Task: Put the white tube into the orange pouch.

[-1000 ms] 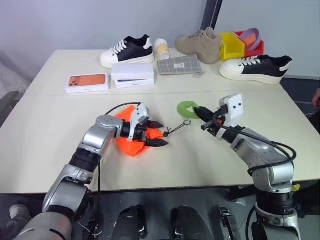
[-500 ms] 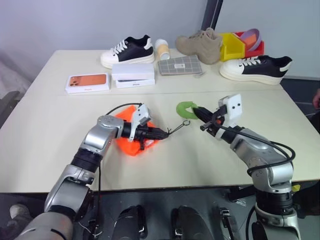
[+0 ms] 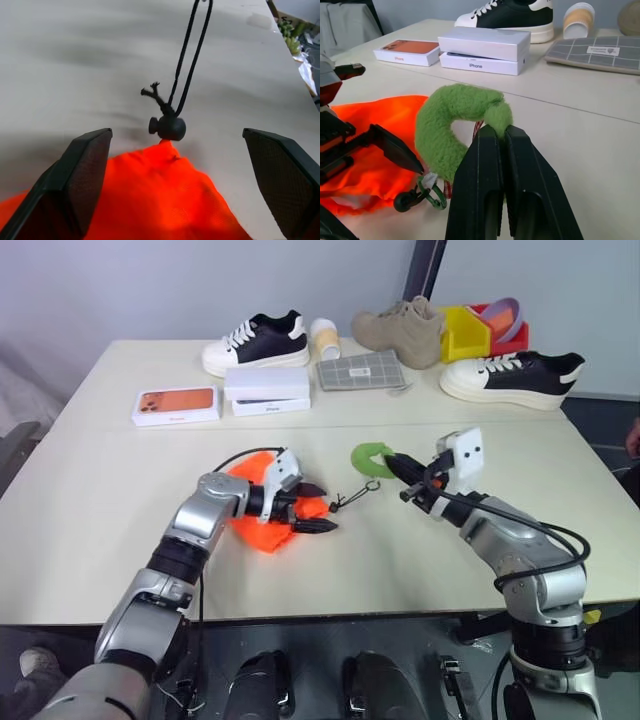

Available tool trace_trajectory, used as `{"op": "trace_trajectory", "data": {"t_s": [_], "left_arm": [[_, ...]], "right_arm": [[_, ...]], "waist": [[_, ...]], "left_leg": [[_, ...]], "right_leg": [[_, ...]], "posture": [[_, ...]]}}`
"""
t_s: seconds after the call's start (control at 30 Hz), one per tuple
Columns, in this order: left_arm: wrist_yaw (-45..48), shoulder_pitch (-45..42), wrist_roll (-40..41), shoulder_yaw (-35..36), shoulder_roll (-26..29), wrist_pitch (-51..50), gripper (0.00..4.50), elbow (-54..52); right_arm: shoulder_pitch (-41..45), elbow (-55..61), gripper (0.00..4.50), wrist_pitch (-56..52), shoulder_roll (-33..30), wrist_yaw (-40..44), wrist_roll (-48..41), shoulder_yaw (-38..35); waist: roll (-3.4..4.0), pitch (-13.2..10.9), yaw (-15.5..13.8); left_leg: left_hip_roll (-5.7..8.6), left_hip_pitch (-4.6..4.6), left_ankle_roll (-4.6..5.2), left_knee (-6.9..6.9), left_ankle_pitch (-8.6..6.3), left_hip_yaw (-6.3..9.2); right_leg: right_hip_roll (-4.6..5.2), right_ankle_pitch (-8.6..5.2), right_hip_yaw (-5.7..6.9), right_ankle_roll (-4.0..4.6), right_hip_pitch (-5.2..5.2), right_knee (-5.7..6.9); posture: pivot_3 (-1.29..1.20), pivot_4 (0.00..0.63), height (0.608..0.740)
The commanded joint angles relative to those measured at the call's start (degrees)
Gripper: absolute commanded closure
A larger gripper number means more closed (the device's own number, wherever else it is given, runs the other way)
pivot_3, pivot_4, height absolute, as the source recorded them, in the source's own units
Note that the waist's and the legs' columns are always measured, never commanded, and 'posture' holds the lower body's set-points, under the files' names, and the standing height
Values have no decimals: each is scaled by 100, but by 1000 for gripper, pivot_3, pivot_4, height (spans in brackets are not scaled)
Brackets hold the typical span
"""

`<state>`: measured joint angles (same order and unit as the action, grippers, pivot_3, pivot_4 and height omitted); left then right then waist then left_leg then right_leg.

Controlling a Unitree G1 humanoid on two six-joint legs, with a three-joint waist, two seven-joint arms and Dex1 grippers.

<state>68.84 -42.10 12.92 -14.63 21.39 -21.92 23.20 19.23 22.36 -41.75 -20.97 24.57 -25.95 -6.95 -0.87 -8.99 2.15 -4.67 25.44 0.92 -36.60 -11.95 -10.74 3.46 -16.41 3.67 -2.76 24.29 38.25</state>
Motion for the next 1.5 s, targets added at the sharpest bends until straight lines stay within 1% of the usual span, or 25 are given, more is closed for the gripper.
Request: {"op": "trace_trajectory", "data": {"t_s": [0.03, 0.2, 0.23, 0.3, 0.37, 0.5, 0.53, 0.57, 0.87, 0.97, 1.07, 1.13, 1.17, 1.37, 1.5], "left_arm": [[115, -143, -73, -78, -94, 89, 53, 126], [195, -221, -139, -79, -169, 140, 53, 299], [209, -230, -155, -79, -173, 153, 288, 325], [229, -242, -178, -81, -175, 166, 895, 357], [247, -249, -193, -85, -172, 175, 1781, 377], [263, -257, -226, -89, -164, 179, 3831, 401], [263, -256, -236, -87, -163, 181, 4264, 402], [260, -254, -247, -84, -162, 182, 4451, 401], [248, -247, -369, -54, -111, 336, 4451, 458], [305, -245, -292, 23, -99, 344, 4451, 439], [376, -258, -200, 108, -58, 333, 3697, 389], [342, -289, -224, 145, -31, 464, 2709, 382], [385, -301, -243, 133, 11, 519, 2319, 349], [487, -394, -371, -10, 111, 737, 2319, 318], [457, -449, -501, -101, 3, 937, 2319, 462]], "right_arm": [[77, 283, 4500, 125, -37, 2, -74, -1], [54, 321, 4500, 117, -27, -34, -73, 4], [50, 329, 4500, 117, -24, -41, -73, 4], [41, 343, 4500, 120, -21, -50, -75, 1], [34, 352, 4500, 122, -21, -59, -74, 2], [29, 364, 4500, 135, -22, -63, -84, -1], [29, 365, 4500, 140, -21, -61, -85, -1], [28, 365, 4500, 145, -21, -59, -86, 0], [41, 332, 4500, 168, -25, -63, -73, -2], [27, 307, 4500, 179, -31, -65, -60, -8], [37, 285, 4500, 189, -35, -64, -56, -14], [66, 266, 4500, 200, -39, -64, -59, -18], [92, 264, 4500, 203, -40, -68, -64, -21], [206, 281, 4500, 212, -44, -76, -108, -56], [233, 288, 4500, 209, -45, -87, -116, -73]], "waist": [[0, 0, 0], [0, 0, -2], [0, 0, -2], [0, 0, 0], [0, 0, -1], [0, 0, -3], [0, 0, -4], [0, 0, -5], [0, 0, -3], [0, 0, -2], [0, 0, 3], [0, 0, 7], [0, 0, 8], [0, 0, 5], [0, 0, -12]], "left_leg": [[0, 0, 6, -2, -3, 1], [-2, 1, 6, -12, -4, 1], [-3, 2, 7, -16, -4, 2], [-4, 3, 14, -23, -9, 2], [-4, 2, 17, -27, -11, 3], [-4, 4, 22, -32, -14, 3], [-4, 4, 23, -33, -15, 4], [-4, 4, 23, -33, -15, 4], [-5, 4, 24, -35, -15, 4], [-5, 4, 25, -36, -16, 4], [-5, 5, 25, -36, -16, 4], [-5, 5, 25, -36, -16, 4], [-5, 5, 25, -36, -16, 4], [-6, 6, 25, -36, -16, 4], [-5, 9, 25, -40, -16, 4]], "right_leg": [[0, 0, 0, 0, 0, 1], [-1, 0, 0, 0, -1, 6], [-1, 0, 1, 0, -1, 8], [-1, 0, 1, 0, -3, 10], [-1, 0, 1, 0, -5, 11], [1, 0, 1, 0, -8, 11], [1, 0, 1, 0, -8, 11], [1, 0, 1, 0, -8, 11], [1, 0, 1, 0, -8, 12], [1, 0, 1, 0, -8, 13], [1, 0, 1, 0, -7, 13], [1, 0, 2, 0, -7, 14], [1, 0, 1, 0, -7, 14], [1, 0, 2, 0, -6, 15], [1, 0, 2, 0, -6, 14]], "posture": [[0, 150, 740], [0, 150, 740], [0, 150, 740], [0, 150, 740], [0, 150, 740], [0, 150, 740], [0, 150, 740], [0, 150, 740], [0, 150, 740], [0, 150, 740], [0, 150, 740], [0, 150, 740], [0, 150, 740], [0, 150, 740], [0, 150, 740]]}}
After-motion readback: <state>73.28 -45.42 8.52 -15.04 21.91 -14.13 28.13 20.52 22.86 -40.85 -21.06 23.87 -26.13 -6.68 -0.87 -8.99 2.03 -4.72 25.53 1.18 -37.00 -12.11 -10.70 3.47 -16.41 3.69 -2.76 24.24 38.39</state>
